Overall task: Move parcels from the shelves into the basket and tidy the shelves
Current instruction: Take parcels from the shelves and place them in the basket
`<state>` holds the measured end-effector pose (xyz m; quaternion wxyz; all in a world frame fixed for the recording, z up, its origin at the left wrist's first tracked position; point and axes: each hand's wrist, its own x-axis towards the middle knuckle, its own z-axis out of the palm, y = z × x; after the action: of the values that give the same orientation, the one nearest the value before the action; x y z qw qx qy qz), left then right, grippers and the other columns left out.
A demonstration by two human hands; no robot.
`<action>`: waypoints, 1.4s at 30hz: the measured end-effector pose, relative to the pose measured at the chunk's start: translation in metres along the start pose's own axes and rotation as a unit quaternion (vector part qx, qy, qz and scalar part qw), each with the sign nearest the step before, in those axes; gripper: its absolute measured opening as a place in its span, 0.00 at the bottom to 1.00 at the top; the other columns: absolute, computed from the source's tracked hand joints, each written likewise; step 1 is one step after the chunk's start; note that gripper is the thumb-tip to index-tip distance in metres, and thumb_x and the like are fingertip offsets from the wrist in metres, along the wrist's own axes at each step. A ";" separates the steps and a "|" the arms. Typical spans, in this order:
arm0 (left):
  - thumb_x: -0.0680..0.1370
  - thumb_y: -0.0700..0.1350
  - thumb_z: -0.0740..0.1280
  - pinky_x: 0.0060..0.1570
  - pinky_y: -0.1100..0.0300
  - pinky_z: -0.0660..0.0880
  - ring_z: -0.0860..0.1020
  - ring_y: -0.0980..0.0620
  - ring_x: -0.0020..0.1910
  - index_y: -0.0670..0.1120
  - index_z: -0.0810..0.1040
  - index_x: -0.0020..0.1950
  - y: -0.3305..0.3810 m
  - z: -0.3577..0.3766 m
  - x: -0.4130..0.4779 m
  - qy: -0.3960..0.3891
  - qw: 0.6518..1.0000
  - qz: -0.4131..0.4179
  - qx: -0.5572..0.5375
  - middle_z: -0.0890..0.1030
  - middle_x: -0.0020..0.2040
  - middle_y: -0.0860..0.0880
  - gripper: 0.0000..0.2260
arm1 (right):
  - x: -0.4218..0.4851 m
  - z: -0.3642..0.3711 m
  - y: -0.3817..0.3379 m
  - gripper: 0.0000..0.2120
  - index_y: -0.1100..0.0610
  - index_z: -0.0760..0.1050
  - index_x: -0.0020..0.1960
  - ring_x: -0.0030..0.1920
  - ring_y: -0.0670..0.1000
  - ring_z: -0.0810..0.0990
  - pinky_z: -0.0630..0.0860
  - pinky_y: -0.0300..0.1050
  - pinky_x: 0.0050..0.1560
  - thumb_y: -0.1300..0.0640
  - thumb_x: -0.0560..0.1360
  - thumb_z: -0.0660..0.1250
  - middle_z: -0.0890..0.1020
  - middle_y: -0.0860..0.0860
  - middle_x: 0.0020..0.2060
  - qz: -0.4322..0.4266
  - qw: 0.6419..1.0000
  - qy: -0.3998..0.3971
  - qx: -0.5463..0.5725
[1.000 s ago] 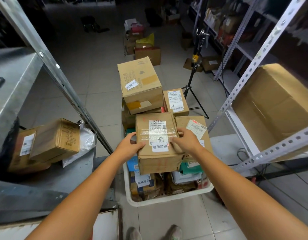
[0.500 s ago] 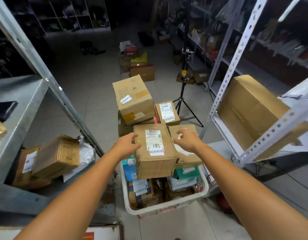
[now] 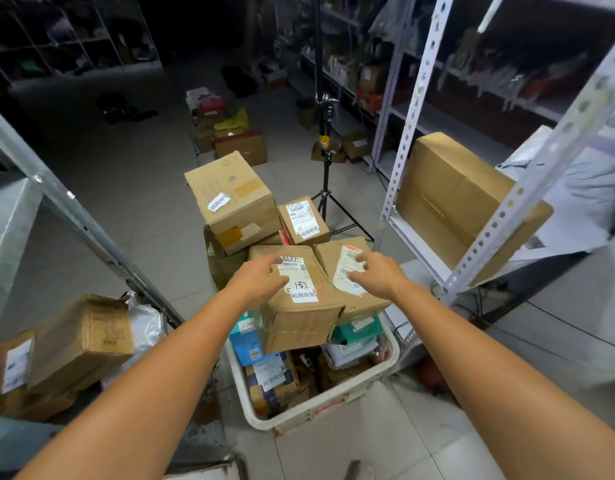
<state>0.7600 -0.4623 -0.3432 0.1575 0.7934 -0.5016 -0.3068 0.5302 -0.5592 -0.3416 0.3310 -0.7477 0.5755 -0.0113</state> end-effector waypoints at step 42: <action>0.74 0.56 0.72 0.60 0.51 0.73 0.73 0.46 0.67 0.49 0.59 0.78 0.074 0.180 0.096 -0.025 0.996 -0.052 -0.070 0.72 0.72 0.48 0.37 | 0.101 0.033 0.162 0.51 0.46 0.57 0.76 0.67 0.53 0.70 0.70 0.53 0.66 0.47 0.61 0.82 0.70 0.52 0.64 0.024 0.993 -0.044 0.108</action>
<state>0.6215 -0.5711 -0.4705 0.1833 0.7976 -0.4408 -0.3688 0.4392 -0.6500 -0.4859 0.4347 -0.6935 0.5735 -0.0329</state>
